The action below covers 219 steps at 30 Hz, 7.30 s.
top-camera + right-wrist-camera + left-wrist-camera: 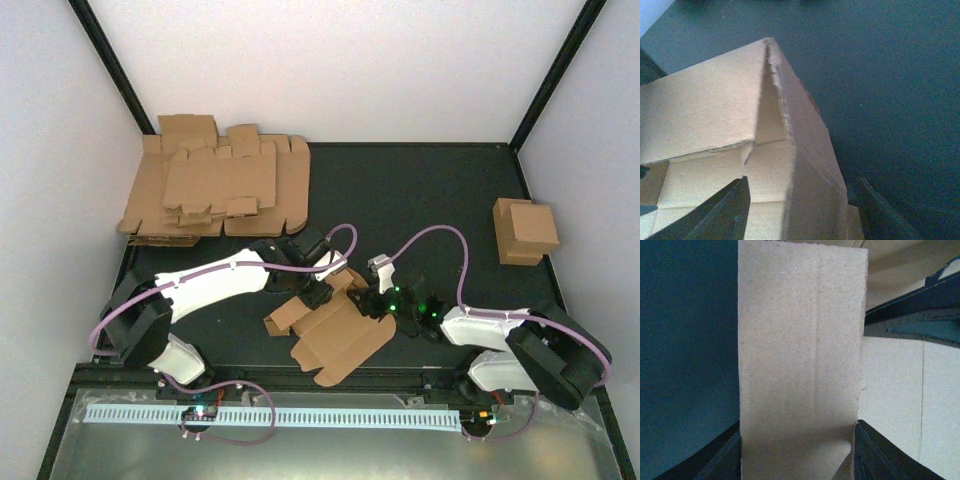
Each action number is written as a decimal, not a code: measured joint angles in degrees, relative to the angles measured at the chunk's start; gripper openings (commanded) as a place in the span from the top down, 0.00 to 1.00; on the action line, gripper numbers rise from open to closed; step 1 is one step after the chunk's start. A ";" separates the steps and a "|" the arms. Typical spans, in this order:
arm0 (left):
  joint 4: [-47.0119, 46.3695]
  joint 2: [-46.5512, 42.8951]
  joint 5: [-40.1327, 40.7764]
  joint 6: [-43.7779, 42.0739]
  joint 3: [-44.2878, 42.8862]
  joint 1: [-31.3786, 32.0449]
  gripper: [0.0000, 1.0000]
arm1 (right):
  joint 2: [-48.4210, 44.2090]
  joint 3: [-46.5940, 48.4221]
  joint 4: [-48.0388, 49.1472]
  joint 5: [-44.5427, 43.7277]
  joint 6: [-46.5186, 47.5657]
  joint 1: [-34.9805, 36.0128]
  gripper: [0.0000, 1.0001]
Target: Fold the paper box
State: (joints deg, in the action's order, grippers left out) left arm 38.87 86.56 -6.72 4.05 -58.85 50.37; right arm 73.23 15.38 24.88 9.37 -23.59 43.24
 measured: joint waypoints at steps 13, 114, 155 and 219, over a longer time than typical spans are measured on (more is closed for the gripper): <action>0.02 0.04 -0.20 0.00 0.00 0.02 0.47 | 3.89 -0.13 6.71 0.44 -0.74 1.46 0.49; 0.61 2.84 1.20 0.24 -2.08 2.99 0.46 | -30.53 -0.17 -31.45 -26.43 -12.22 3.69 0.42; 2.23 5.09 -2.60 0.50 -5.22 2.97 0.44 | -11.21 -0.52 -12.74 -3.54 2.51 1.14 0.39; 4.76 8.81 -27.65 -1.40 -8.66 -8.96 0.44 | 0.81 2.21 -2.29 -20.74 1.36 7.34 0.94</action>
State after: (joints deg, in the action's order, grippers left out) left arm 43.64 95.37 -34.37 2.66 -67.51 41.41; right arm 74.04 17.58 22.59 -11.38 -22.24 50.59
